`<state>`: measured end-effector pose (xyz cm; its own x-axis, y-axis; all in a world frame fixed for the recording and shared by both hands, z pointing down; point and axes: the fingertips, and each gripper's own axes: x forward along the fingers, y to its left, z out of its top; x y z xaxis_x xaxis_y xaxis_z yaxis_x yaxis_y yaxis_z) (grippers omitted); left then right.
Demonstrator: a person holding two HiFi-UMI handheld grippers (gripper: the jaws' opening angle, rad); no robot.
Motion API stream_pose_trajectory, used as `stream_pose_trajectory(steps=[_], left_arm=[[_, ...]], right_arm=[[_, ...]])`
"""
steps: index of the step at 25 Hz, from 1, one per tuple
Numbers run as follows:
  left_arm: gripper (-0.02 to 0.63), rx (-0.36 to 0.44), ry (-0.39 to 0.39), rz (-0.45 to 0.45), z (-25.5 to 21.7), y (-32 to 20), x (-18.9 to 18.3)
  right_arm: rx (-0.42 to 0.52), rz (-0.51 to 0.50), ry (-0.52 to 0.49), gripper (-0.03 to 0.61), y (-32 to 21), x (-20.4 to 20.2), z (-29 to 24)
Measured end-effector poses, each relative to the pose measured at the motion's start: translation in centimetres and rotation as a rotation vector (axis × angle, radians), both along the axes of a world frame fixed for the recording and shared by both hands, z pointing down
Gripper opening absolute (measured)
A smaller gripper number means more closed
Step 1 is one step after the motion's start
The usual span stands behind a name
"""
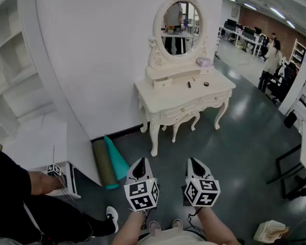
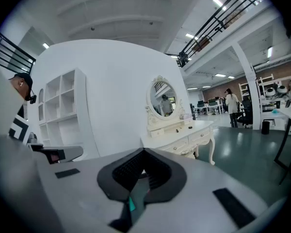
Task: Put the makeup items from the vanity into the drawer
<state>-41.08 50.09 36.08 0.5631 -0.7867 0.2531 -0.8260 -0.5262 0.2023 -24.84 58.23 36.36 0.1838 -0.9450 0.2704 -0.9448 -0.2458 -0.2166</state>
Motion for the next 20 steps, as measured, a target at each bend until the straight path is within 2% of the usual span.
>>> stream_pose_trajectory(steps=[9,15,20], left_arm=[[0.005,-0.004,0.002,0.020,0.3,-2.0,-1.0],[0.005,-0.009,0.001,0.050,0.8,-2.5,-1.7],[0.005,-0.028,-0.009,0.070,2.0,-3.3,-1.7]], right_arm=[[-0.007,0.021,0.008,0.015,-1.2,-0.9,0.2],[0.031,0.055,-0.013,0.017,-1.4,-1.2,0.1],[0.007,0.098,-0.013,0.017,-1.4,-0.7,1.4]])
